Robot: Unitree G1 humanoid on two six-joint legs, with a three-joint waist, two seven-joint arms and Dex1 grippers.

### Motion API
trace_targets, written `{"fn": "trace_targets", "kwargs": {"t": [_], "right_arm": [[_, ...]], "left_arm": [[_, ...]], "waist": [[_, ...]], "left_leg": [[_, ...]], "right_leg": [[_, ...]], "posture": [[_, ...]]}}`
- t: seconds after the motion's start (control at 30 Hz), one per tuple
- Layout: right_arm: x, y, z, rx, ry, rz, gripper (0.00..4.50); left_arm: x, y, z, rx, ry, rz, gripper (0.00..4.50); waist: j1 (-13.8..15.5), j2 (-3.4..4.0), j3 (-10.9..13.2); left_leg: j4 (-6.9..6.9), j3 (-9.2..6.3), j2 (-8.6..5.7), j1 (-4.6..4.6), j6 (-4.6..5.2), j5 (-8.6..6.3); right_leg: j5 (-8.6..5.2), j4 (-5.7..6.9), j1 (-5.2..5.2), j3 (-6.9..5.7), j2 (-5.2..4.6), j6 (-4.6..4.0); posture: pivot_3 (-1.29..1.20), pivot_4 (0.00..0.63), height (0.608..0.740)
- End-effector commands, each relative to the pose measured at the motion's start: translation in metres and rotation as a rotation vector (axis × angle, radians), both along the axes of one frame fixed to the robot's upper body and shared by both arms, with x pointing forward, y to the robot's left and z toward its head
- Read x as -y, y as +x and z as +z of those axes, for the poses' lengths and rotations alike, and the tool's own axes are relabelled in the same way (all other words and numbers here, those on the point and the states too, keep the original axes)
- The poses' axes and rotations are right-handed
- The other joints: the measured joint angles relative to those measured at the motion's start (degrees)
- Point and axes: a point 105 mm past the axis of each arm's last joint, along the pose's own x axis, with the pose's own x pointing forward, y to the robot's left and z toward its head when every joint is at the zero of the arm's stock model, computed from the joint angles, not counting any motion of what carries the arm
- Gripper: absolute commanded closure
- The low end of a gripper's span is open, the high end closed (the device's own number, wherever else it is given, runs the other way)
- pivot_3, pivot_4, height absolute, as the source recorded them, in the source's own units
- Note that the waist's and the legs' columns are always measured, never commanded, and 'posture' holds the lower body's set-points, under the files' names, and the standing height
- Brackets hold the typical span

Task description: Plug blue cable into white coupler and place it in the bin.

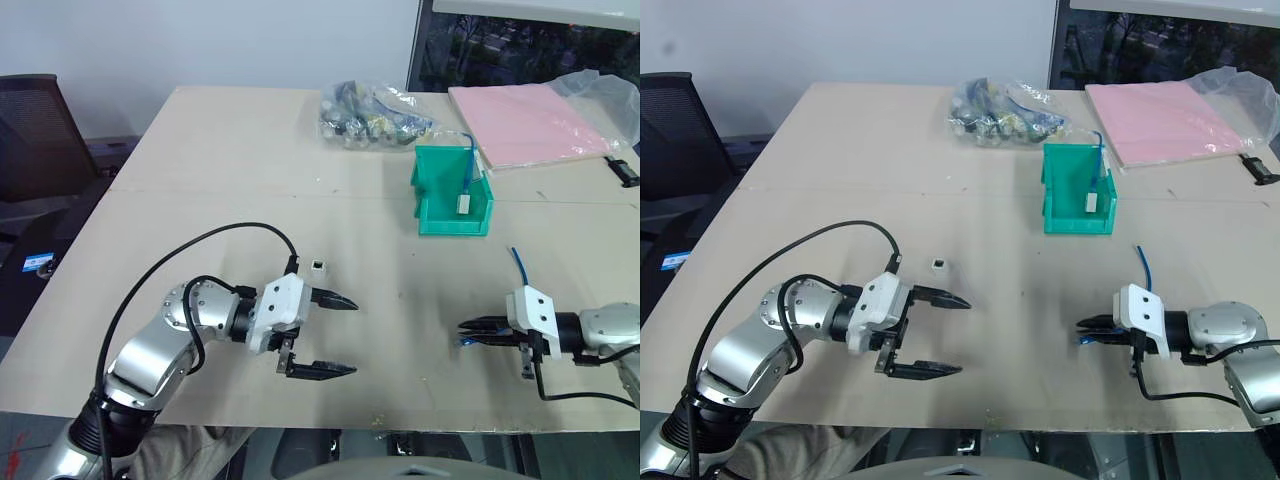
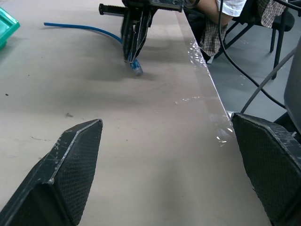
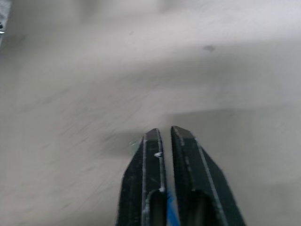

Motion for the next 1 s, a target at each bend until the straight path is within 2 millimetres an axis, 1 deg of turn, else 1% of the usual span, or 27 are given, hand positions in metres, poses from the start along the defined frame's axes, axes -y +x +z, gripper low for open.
{"fn": "trace_targets", "kwargs": {"t": [0.03, 0.1, 0.17, 0.23, 0.27, 0.3, 0.33, 0.37, 0.4, 0.5, 0.57, 0.67, 0.8, 0.9, 0.93, 0.97, 1.0], "right_arm": [[-0.006, 0.02, 0.014, 0.011, 0.041, -0.041, 4.42], [-0.008, 0.034, 0.015, -0.007, 0.044, -0.061, 4.42], [-0.007, 0.038, 0.018, -0.006, 0.05, -0.047, 4.42], [-0.001, 0.035, 0.019, -0.007, 0.044, -0.027, 4.42], [0.006, 0.028, 0.017, -0.023, 0.025, -0.015, 4.42], [0.012, 0.02, 0.013, -0.052, 0.001, 0.001, 3.93], [0.016, 0.014, 0.011, -0.072, -0.015, 0.012, 3.63], [0.02, 0.006, 0.007, -0.09, -0.035, 0.025, 3.07], [0.023, 0.002, 0.005, -0.099, -0.046, 0.033, 2.7], [0.029, -0.01, 0.0, -0.085, -0.052, 0.044, 1.29], [0.033, -0.017, -0.002, -0.08, -0.066, 0.048, 1.29], [0.036, -0.017, -0.009, -0.064, -0.101, 0.045, 1.29], [0.033, -0.011, -0.02, -0.024, -0.147, 0.054, 1.29], [0.029, -0.006, -0.023, -0.012, -0.146, 0.058, 1.29], [0.029, -0.006, -0.024, -0.017, -0.158, 0.065, 1.8], [0.029, -0.007, -0.026, -0.022, -0.171, 0.073, 2.15], [0.029, -0.007, -0.027, -0.025, -0.177, 0.077, 2.68]], "left_arm": [[0.001, 0.024, 0.011, 0.045, -0.021, 0.117, 0.0], [0.006, 0.04, 0.016, 0.049, -0.05, 0.183, 0.0], [0.012, 0.046, 0.018, 0.063, -0.061, 0.195, 0.0], [0.016, 0.042, 0.02, 0.064, -0.067, 0.161, 0.0], [0.017, 0.035, 0.022, 0.05, -0.068, 0.117, 0.0], [0.017, 0.029, 0.024, 0.039, -0.06, 0.078, 0.0], [0.016, 0.025, 0.024, 0.03, -0.053, 0.052, 0.0], [0.015, 0.021, 0.024, 0.02, -0.032, 0.023, 0.0], [0.013, 0.019, 0.024, 0.014, -0.018, 0.007, 0.0], [0.009, 0.01, 0.028, -0.009, 0.033, -0.073, 0.0], [0.009, 0.005, 0.031, -0.013, 0.054, -0.11, 0.0], [0.007, 0.008, 0.038, -0.021, 0.068, -0.141, 0.0], [0.003, 0.018, 0.043, -0.021, 0.094, -0.159, 0.0], [-0.003, 0.031, 0.049, -0.014, 0.11, -0.156, 0.0], [-0.005, 0.036, 0.051, -0.009, 0.116, -0.154, 0.0], [-0.007, 0.04, 0.053, -0.005, 0.121, -0.151, 0.0], [-0.009, 0.045, 0.055, -0.004, 0.124, -0.148, 0.0]], "waist": [[0.0, -0.05, 0.0], [0.0, -0.08, 0.1], [0.1, -0.1, 0.1], [0.1, -0.1, 0.1], [0.2, -0.1, 0.1], [0.2, -0.1, 0.1], [0.2, -0.1, 0.1], [0.1, -0.1, 0.1], [0.1, -0.1, 0.1], [0.0, -0.1, 0.1], [-0.1, -0.09, 0.1], [-0.1, -0.09, 0.1], [-0.1, -0.09, 0.1], [0.0, -0.1, 0.1], [0.0, -0.09, 0.1], [-0.1, -0.1, 0.1], [0.0, -0.1, 0.1]], "left_leg": [[0.03, 0.0, 0.0, -0.01, 0.0, 0.0], [0.11, -0.02, -0.01, 0.02, 0.0, 0.01], [0.18, -0.04, -0.01, 0.02, 0.01, 0.01], [0.18, -0.03, -0.02, -0.02, 0.01, 0.01], [0.18, -0.04, -0.02, -0.05, 0.0, 0.01], [0.18, -0.03, -0.02, -0.1, -0.18, 0.11], [0.17, -0.04, -0.03, -0.15, -0.17, 0.11], [0.16, -0.04, -0.03, -0.18, -0.13, 0.07], [0.13, -0.04, -0.03, -0.2, -0.11, 0.06], [0.07, -0.02, -0.03, -0.15, -0.12, 0.06], [0.08, -0.02, -0.02, -0.09, -0.11, 0.05], [0.14, 0.01, -0.02, 0.0, 0.1, -0.07], [0.41, 0.01, -0.02, 0.07, 0.11, -0.06], [0.5, 0.01, -0.03, 0.05, 0.11, -0.06], [0.5, 0.02, -0.03, 0.04, 0.11, -0.06], [0.51, 0.01, -0.02, 0.03, 0.1, -0.05], [0.51, 0.01, -0.02, 0.02, 0.08, -0.04]], "right_leg": [[0.0, 0.04, -0.01, 0.0, 0.01, 0.0], [0.01, 0.1, 0.02, 0.0, 0.05, 0.0], [0.01, 0.11, 0.07, 0.0, 0.1, 0.01], [0.02, 0.11, 0.06, 0.0, 0.08, 0.01], [0.01, 0.08, 0.06, 0.0, 0.07, 0.02], [-0.02, 0.06, 0.02, 0.0, 0.05, 0.07], [-0.09, 0.06, -0.01, -0.02, 0.02, 0.18], [-0.14, 0.04, -0.03, -0.03, -0.01, 0.25], [-0.14, 0.02, -0.05, -0.02, -0.03, 0.26], [-0.14, 0.0, -0.04, 0.0, -0.03, 0.26], [-0.14, 0.1, -0.02, 0.0, -0.01, 0.25], [-0.14, 0.14, 0.04, 0.05, -0.01, 0.25], [-0.11, 0.19, 0.14, 0.09, 0.09, 0.22], [-0.11, 0.22, 0.15, 0.1, 0.28, 0.22], [-0.11, 0.23, 0.14, 0.11, 0.34, 0.22], [-0.11, 0.23, 0.14, 0.13, 0.38, 0.22], [-0.11, 0.22, 0.14, 0.14, 0.4, 0.22]], "posture": [[0.0, 0.15, 0.74], [0.0, 0.15, 0.74], [0.0, 0.15, 0.74], [0.0, 0.15, 0.74], [0.0, 0.15, 0.74], [0.0, 0.15, 0.74], [0.0, 0.15, 0.74], [0.0, 0.15, 0.74], [0.0, 0.15, 0.74], [0.0, 0.15, 0.74], [0.0, 0.15, 0.74], [0.0, 0.15, 0.74], [0.0, 0.15, 0.74], [0.0, 0.15, 0.74], [0.0, 0.15, 0.74], [0.0, 0.15, 0.74], [0.0, 0.15, 0.74]]}}
